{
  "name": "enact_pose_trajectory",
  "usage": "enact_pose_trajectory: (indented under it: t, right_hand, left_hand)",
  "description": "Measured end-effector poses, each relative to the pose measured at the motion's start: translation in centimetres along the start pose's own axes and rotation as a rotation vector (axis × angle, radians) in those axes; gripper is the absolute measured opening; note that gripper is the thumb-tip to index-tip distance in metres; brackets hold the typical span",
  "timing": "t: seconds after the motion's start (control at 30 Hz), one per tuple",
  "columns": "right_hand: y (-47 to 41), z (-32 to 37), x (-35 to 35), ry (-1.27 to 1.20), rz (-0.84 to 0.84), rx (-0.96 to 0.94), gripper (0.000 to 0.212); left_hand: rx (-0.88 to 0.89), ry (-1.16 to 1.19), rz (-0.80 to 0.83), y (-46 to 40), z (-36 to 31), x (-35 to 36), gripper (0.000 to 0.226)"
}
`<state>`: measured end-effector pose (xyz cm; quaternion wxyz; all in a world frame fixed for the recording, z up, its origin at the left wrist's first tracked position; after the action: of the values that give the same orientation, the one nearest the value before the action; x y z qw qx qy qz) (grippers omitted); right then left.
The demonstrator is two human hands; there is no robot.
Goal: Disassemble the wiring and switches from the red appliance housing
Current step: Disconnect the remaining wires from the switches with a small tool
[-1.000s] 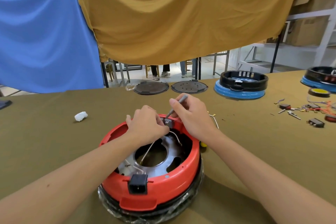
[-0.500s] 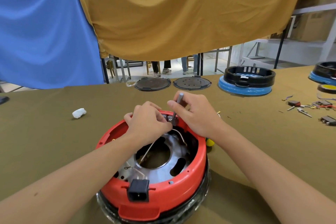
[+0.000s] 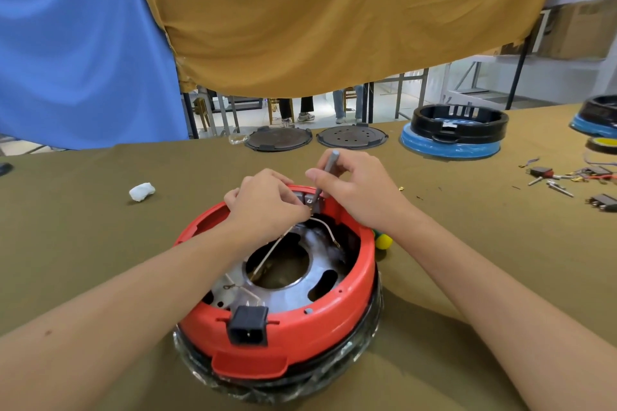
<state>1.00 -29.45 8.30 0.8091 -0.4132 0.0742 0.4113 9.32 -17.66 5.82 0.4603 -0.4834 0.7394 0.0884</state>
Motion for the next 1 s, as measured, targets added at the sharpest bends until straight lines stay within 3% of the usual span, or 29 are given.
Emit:
enact_pose_trajectory:
  t: [0.53,0.8,1.0]
  right_hand:
    - [0.5,0.1,-0.1,0.006,-0.018,-0.022,0.025]
    - [0.1,-1.7,0.1,-0.125,-0.038,0.13,0.028]
    - [0.4,-1.6,0.0,-0.112,-0.056,0.113,0.028]
  left_hand:
    - [0.016,0.072,0.034,0.3,-0.6,-0.1,0.015]
    - [-0.024,0.04,0.023,0.2,-0.2,0.2,0.015]
    - [-0.022,0.047,0.017,0.1,0.0,0.3,0.015]
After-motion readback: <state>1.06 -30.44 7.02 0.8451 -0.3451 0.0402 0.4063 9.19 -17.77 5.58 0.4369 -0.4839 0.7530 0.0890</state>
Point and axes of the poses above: each hand's wrist, its own y-axis away from the middle knuckle, its own x-axis out of the palm, z = x × y, the point moved 9 cm from there along -y, towards the middle knuckle, and after that the axes turned 5 degrees about -z, right-handed, at the moved point
